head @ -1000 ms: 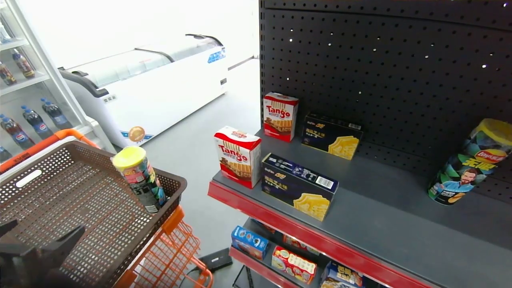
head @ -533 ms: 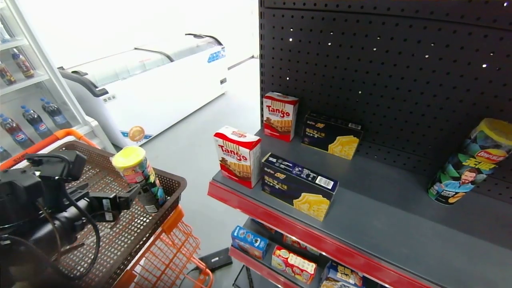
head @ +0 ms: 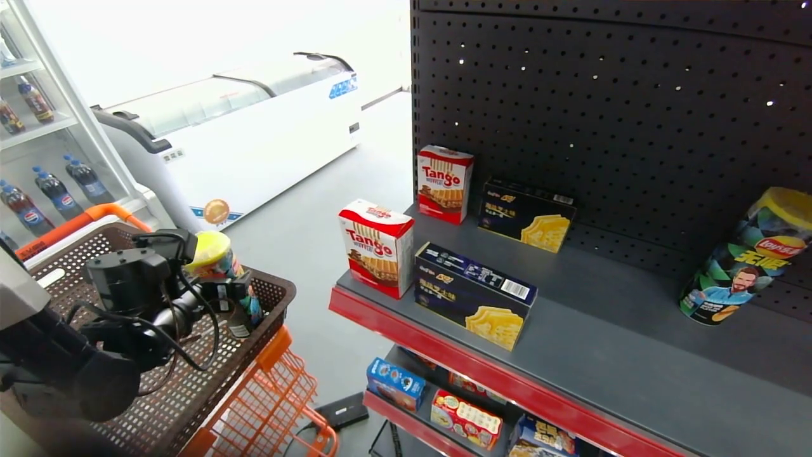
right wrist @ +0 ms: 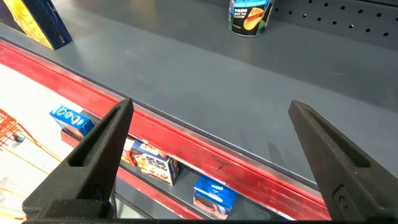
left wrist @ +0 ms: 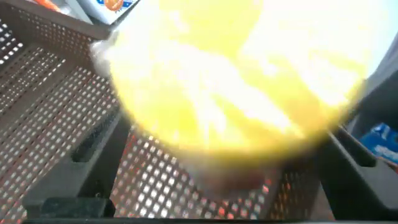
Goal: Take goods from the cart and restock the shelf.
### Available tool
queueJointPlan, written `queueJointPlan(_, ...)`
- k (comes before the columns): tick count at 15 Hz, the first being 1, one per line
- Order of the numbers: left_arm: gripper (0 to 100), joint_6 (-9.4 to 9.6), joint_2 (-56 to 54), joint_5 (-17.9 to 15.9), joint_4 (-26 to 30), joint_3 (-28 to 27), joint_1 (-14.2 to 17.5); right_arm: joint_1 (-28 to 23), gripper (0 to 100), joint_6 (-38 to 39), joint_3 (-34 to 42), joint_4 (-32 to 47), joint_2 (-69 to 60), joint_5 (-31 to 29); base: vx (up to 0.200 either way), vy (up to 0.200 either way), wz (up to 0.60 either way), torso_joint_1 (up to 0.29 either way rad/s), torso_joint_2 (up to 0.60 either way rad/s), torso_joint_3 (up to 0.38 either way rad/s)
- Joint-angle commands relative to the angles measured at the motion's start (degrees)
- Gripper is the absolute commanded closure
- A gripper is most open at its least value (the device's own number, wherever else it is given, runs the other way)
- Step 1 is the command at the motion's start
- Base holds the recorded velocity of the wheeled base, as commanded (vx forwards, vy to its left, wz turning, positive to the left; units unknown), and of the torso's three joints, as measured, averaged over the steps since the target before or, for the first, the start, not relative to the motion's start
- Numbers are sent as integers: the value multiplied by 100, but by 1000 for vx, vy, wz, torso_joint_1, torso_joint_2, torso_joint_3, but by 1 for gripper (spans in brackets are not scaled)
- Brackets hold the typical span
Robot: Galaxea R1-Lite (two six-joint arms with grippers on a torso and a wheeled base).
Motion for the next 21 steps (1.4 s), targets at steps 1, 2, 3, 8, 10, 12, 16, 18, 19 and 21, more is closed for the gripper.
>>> queueJointPlan(1, 0, 0, 632, 1, -28, -477, 20, 3, 0, -1, 0, 2, 6, 0, 0, 0, 0, 0, 0, 0)
queueJointPlan(2, 0, 0, 738, 1, -72, -609, 20, 3, 0, -1, 0, 2, 6, 0, 0, 0, 0, 0, 0, 0)
queueJointPlan(3, 0, -9, 861, 1, -98, -758, 12, 3, 0, -1, 0, -6, 6, 0, 0, 0, 0, 0, 0, 0)
queueJointPlan(8, 0, -9, 922, 1, -98, -1083, -50, 3, 0, -1, 0, 2, 6, 0, 0, 0, 0, 0, 0, 0)
queueJointPlan(10, 0, -35, 527, -43, -72, -1145, -111, 3, 0, -1, 0, 2, 6, 0, 0, 0, 0, 0, 0, 0)
queueJointPlan(12, 0, -62, 166, -227, 385, -1189, -85, 3, 0, -1, 0, 2, 6, 0, 0, 0, 0, 0, 0, 0)
queueJointPlan(16, 0, -18, 175, -227, 394, -1039, -41, 3, 0, -1, 0, -6, 6, 0, 0, 0, 0, 0, 0, 0)
queueJointPlan(18, 0, -9, 289, -219, 324, -1057, -24, 3, 0, -1, 0, -6, 6, 0, 0, 0, 0, 0, 0, 0)
queueJointPlan(19, 100, -18, 333, -192, 315, -1110, -41, 3, 0, -1, 0, 2, 6, 0, 0, 0, 0, 0, 0, 0)
queueJointPlan(21, 100, 35, 430, -201, 280, -1145, -41, 3, 0, -1, 0, -6, 6, 0, 0, 0, 0, 0, 0, 0)
